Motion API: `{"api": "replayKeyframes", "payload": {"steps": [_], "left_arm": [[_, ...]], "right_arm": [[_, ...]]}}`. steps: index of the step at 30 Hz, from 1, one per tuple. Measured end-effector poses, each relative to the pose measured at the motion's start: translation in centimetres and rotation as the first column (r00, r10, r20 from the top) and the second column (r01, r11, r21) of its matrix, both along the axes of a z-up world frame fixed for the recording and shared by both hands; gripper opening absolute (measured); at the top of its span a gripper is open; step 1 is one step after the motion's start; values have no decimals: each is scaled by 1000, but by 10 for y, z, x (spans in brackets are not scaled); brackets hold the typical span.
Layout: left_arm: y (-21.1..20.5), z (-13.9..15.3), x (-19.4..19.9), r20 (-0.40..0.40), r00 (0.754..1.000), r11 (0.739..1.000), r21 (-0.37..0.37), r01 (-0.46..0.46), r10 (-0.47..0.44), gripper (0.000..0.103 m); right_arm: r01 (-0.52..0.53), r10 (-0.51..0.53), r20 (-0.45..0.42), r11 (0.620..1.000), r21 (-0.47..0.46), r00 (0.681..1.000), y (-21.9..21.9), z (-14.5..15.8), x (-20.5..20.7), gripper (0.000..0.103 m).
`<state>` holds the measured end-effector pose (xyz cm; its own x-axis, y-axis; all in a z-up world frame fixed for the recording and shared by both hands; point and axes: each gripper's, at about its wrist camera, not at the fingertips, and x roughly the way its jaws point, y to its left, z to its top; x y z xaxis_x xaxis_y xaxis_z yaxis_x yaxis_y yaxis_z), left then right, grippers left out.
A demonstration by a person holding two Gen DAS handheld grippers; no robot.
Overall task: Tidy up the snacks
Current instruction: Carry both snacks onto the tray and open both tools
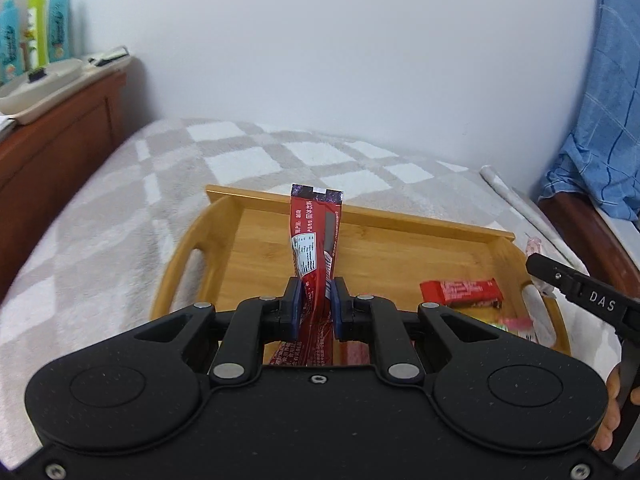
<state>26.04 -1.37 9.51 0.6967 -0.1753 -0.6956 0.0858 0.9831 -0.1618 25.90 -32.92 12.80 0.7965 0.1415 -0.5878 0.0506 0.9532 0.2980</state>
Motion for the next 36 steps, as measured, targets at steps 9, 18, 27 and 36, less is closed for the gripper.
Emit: {"api": "replayKeyframes", "payload": {"steps": [9, 18, 27, 36], "left_arm": [[-23, -23, 42, -86, 996, 1000, -1, 6, -6, 14], [-40, -41, 49, -116, 993, 1000, 11, 2, 0, 14], [-42, -46, 50, -108, 994, 1000, 21, -8, 10, 14], [-46, -45, 47, -90, 996, 998, 55, 6, -1, 19]], "right_arm": [[13, -11, -76, 999, 32, 997, -13, -22, 33, 36], [27, -25, -104, 1000, 16, 994, -19, -29, 42, 36], [21, -18, -128, 1000, 20, 992, -16, -35, 46, 37], [18, -11, -112, 998, 54, 994, -18, -34, 45, 46]]}}
